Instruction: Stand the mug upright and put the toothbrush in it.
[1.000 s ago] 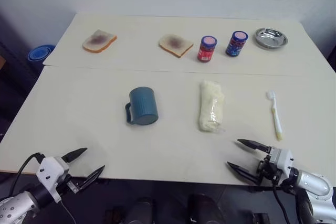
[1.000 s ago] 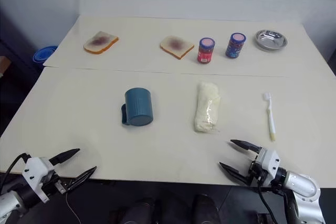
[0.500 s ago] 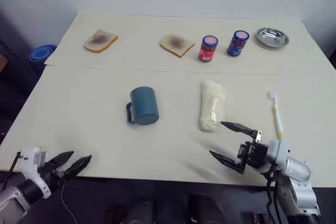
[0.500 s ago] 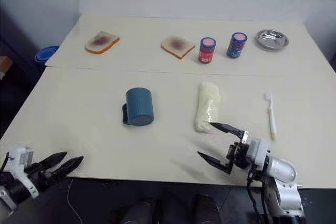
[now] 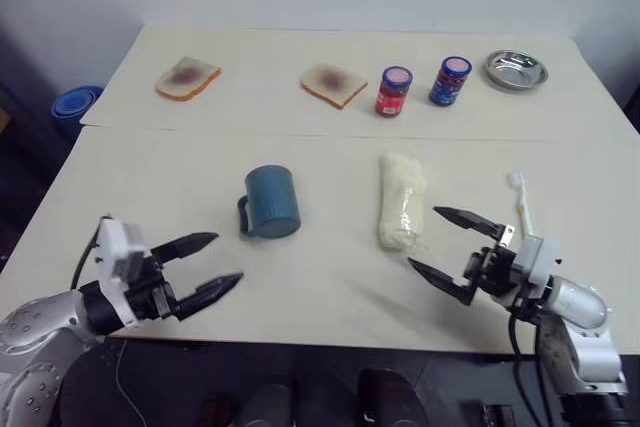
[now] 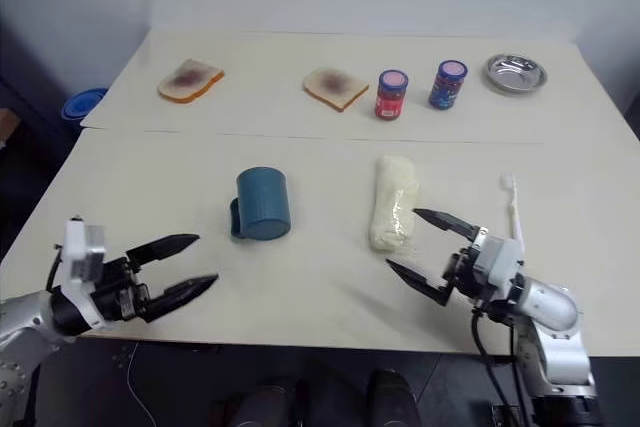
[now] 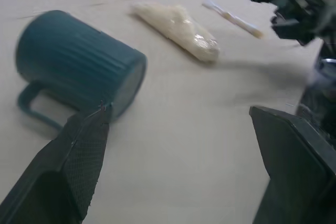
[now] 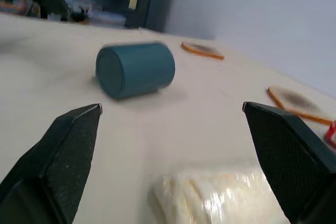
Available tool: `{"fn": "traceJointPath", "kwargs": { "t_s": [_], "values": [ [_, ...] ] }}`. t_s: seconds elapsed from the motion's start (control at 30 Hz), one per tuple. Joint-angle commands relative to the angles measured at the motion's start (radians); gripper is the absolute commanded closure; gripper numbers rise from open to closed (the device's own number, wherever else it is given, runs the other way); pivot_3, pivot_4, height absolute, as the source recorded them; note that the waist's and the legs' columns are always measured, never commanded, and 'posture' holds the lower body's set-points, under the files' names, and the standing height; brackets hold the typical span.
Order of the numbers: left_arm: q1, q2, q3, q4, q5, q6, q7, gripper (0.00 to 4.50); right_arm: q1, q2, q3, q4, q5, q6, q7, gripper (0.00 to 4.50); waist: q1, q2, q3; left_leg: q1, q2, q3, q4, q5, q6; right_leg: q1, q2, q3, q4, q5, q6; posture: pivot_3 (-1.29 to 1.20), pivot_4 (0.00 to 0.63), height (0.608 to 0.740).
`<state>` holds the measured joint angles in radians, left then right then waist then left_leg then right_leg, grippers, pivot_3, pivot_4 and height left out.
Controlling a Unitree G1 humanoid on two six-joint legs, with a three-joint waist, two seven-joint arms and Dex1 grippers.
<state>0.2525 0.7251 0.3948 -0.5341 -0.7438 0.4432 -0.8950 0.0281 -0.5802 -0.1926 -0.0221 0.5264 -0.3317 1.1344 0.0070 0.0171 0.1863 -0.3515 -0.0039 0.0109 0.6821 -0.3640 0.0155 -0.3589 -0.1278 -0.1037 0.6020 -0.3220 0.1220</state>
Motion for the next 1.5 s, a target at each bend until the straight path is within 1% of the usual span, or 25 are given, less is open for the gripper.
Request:
{"fn": "traceJointPath", "kwargs": {
  "t_s": [0.03,0.1,0.17,0.23,0.3,0.33,0.37,0.47,0.53,0.6,0.67,0.7,0.77,0.83,0.87,0.97,1.03,1.13,1.17,1.2,1.27,1.3,1.33,1.4,1.5],
  "values": [
    [-0.058,-0.022,-0.035,0.034,0.072,-0.116,-0.031,0.13,0.014,-0.032,-0.058,0.074,0.004,-0.023,0.033,0.0,0.001,0.0,0.0,0.0,0.0,0.0,0.0,0.0,0.0,0.0,0.0,0.0,0.0,0.0,0.0,0.0,0.15,0.74],
    [-0.093,-0.034,-0.04,0.041,0.06,-0.121,-0.03,0.13,0.017,-0.065,-0.062,0.035,0.051,0.109,0.004,0.0,0.001,0.0,0.0,0.0,0.0,0.0,0.0,0.0,0.001,0.0,-0.001,0.0,0.001,0.0,0.0,0.0,0.15,0.74],
    [-0.1,-0.029,-0.036,0.034,0.026,-0.089,-0.037,0.13,-0.008,-0.104,-0.043,-0.078,0.101,0.38,-0.153,0.0,-0.004,0.001,0.0,0.0,0.0,0.0,0.0,0.0,0.001,0.0,-0.002,0.001,0.005,0.0,0.001,0.0,0.15,0.74],
    [-0.098,-0.026,-0.038,0.033,0.029,-0.089,-0.044,0.13,-0.042,-0.126,-0.026,-0.153,0.11,0.576,-0.288,0.0,-0.015,0.001,0.001,0.0,0.001,0.0,0.0,0.0,0.001,-0.001,-0.004,0.002,0.006,0.0,0.001,0.0,0.15,0.74],
    [-0.097,-0.033,-0.051,0.033,0.049,-0.098,-0.04,0.13,-0.145,-0.152,0.019,-0.202,0.12,0.845,-0.442,0.0,-0.015,0.001,0.001,0.0,0.004,0.0,0.0,0.001,-0.002,-0.001,-0.004,0.001,0.006,0.0,0.001,0.0,0.15,0.74],
    [-0.097,-0.036,-0.056,0.031,0.05,-0.094,-0.035,0.13,-0.202,-0.157,0.038,-0.212,0.137,0.965,-0.499,0.0,-0.014,0.001,0.001,-0.001,0.004,0.0,0.0,0.001,-0.002,-0.002,-0.003,0.001,0.006,0.0,0.001,0.0,0.15,0.74],
    [-0.098,-0.038,-0.06,0.029,0.05,-0.092,-0.032,0.13,-0.251,-0.154,0.055,-0.213,0.148,1.048,-0.53,0.0,-0.013,0.001,0.001,-0.001,0.004,-0.001,0.0,0.001,-0.003,-0.002,-0.003,0.001,0.006,0.0,0.0,0.0,0.15,0.74],
    [-0.097,-0.038,-0.069,0.022,0.048,-0.082,-0.022,0.13,-0.357,-0.147,0.092,-0.188,0.154,1.243,-0.591,0.0,-0.001,0.001,0.001,-0.003,0.004,-0.003,0.0,0.002,-0.003,-0.003,-0.003,0.002,0.006,0.0,0.0,0.0,0.15,0.74],
    [-0.092,-0.041,-0.073,0.016,0.052,-0.083,-0.015,0.13,-0.437,-0.11,0.11,-0.142,0.151,1.362,-0.649,0.0,0.007,0.001,0.001,-0.006,0.002,-0.006,0.0,0.002,-0.003,-0.005,-0.004,0.001,0.006,0.0,0.0,0.0,0.15,0.74],
    [-0.085,-0.045,-0.076,0.009,0.062,-0.091,-0.007,0.13,-0.503,-0.076,0.124,-0.096,0.138,1.439,-0.688,0.0,0.008,0.001,0.001,-0.009,0.0,-0.005,0.0,0.002,-0.001,-0.009,-0.003,0.001,0.007,0.0,0.0,0.0,0.15,0.74],
    [-0.082,-0.048,-0.079,0.005,0.07,-0.097,-0.001,0.13,-0.538,-0.062,0.131,-0.072,0.126,1.491,-0.701,0.0,0.007,0.001,0.0,-0.013,-0.002,-0.004,0.001,0.003,0.0,-0.013,-0.003,0.001,0.009,0.0,0.0,0.0,0.15,0.74],
    [-0.077,-0.051,-0.078,0.002,0.08,-0.109,0.001,0.05,-0.552,-0.056,0.149,-0.065,0.109,1.489,-0.701,0.19,0.008,0.0,0.0,-0.016,-0.002,-0.003,0.002,0.003,0.001,-0.016,-0.003,0.0,0.009,0.0,0.001,0.0,0.15,0.74],
    [-0.065,-0.058,-0.076,-0.002,0.097,-0.13,0.003,0.0,-0.568,-0.04,0.169,-0.05,0.075,1.461,-0.702,0.58,0.007,-0.002,-0.001,-0.016,-0.002,-0.003,0.002,0.003,0.001,-0.016,-0.003,-0.002,0.01,0.0,0.001,0.0,0.15,0.74],
    [-0.053,-0.064,-0.074,-0.003,0.114,-0.151,0.007,0.0,-0.573,-0.023,0.168,-0.039,0.057,1.439,-0.697,1.2,0.005,-0.003,-0.002,-0.016,-0.002,-0.002,0.002,0.003,0.001,-0.016,-0.002,-0.003,0.01,0.001,0.001,0.0,0.15,0.74],
    [-0.048,-0.067,-0.074,-0.003,0.118,-0.157,0.008,0.0,-0.573,-0.01,0.153,-0.034,0.05,1.429,-0.706,1.6,0.004,-0.003,-0.002,-0.016,-0.002,-0.001,0.002,0.003,0.001,-0.016,-0.002,-0.003,0.01,0.001,0.001,0.0,0.15,0.74],
    [-0.034,-0.072,-0.074,-0.004,0.13,-0.171,0.015,0.0,-0.557,-0.013,0.133,-0.038,0.042,1.393,-0.671,2.61,-0.003,-0.003,-0.002,-0.016,-0.002,0.0,0.002,0.004,0.001,-0.016,-0.002,-0.003,0.01,0.001,0.002,0.0,0.15,0.74],
    [-0.028,-0.079,-0.076,-0.002,0.137,-0.18,0.019,0.0,-0.532,-0.02,0.098,-0.049,0.074,1.332,-0.592,3.3,-0.006,-0.003,-0.002,-0.016,-0.001,0.0,0.002,0.004,0.001,-0.016,-0.002,-0.003,0.01,0.001,0.002,0.0,0.15,0.74],
    [-0.019,-0.085,-0.077,0.006,0.141,-0.189,0.019,0.0,-0.488,-0.035,0.035,-0.072,0.09,1.21,-0.493,4.14,-0.004,-0.003,-0.001,-0.016,-0.002,-0.001,0.002,0.004,0.001,-0.016,-0.002,-0.003,0.01,0.001,0.003,0.0,0.15,0.74],
    [-0.014,-0.087,-0.075,0.007,0.139,-0.191,0.017,0.0,-0.477,-0.04,0.011,-0.073,0.089,1.186,-0.484,4.25,-0.004,-0.003,-0.001,-0.016,-0.002,-0.001,0.002,0.004,0.001,-0.017,-0.002,-0.003,0.01,0.001,0.003,0.0,0.15,0.74],
    [-0.006,-0.09,-0.069,0.011,0.136,-0.195,0.014,0.0,-0.468,-0.063,-0.035,-0.058,0.089,1.158,-0.471,4.25,-0.005,-0.002,-0.001,-0.016,-0.002,-0.001,0.002,0.004,0.001,-0.017,-0.002,-0.003,0.01,0.001,0.003,0.0,0.15,0.74],
    [0.006,-0.094,-0.058,0.031,0.137,-0.21,0.006,0.0,-0.447,-0.134,-0.114,-0.011,0.077,1.09,-0.416,4.25,-0.003,-0.001,-0.001,-0.017,-0.002,0.0,0.002,0.004,0.001,-0.017,-0.002,-0.003,0.01,0.002,0.003,0.0,0.15,0.74],
    [0.01,-0.094,-0.052,0.042,0.136,-0.212,0.003,0.0,-0.434,-0.187,-0.138,0.028,0.056,1.045,-0.373,4.25,0.0,-0.001,0.0,-0.017,-0.003,0.0,0.002,0.004,0.002,-0.017,-0.002,-0.003,0.01,0.002,0.003,0.0,0.15,0.74],
    [0.011,-0.093,-0.048,0.05,0.134,-0.214,0.001,0.0,-0.425,-0.23,-0.15,0.065,0.036,1.005,-0.338,4.25,0.007,0.0,0.0,-0.017,-0.003,0.0,0.002,0.004,0.002,-0.017,-0.003,-0.003,0.01,0.002,0.003,0.0,0.15,0.74],
    [0.007,-0.092,-0.043,0.07,0.131,-0.219,-0.003,0.0,-0.422,-0.334,-0.155,0.21,-0.031,0.89,-0.263,4.25,0.013,0.0,0.0,-0.016,-0.003,0.0,0.002,0.004,0.003,-0.017,-0.003,-0.003,0.009,0.002,0.003,0.0,0.15,0.74],
    [-0.006,-0.09,-0.048,0.102,0.136,-0.228,-0.014,0.0,-0.45,-0.452,-0.099,0.471,-0.159,0.686,-0.175,4.25,0.012,-0.001,0.0,-0.016,-0.002,0.003,0.002,0.004,0.003,-0.016,-0.002,-0.003,0.009,0.002,0.004,0.0,0.15,0.74]
  ]
}}
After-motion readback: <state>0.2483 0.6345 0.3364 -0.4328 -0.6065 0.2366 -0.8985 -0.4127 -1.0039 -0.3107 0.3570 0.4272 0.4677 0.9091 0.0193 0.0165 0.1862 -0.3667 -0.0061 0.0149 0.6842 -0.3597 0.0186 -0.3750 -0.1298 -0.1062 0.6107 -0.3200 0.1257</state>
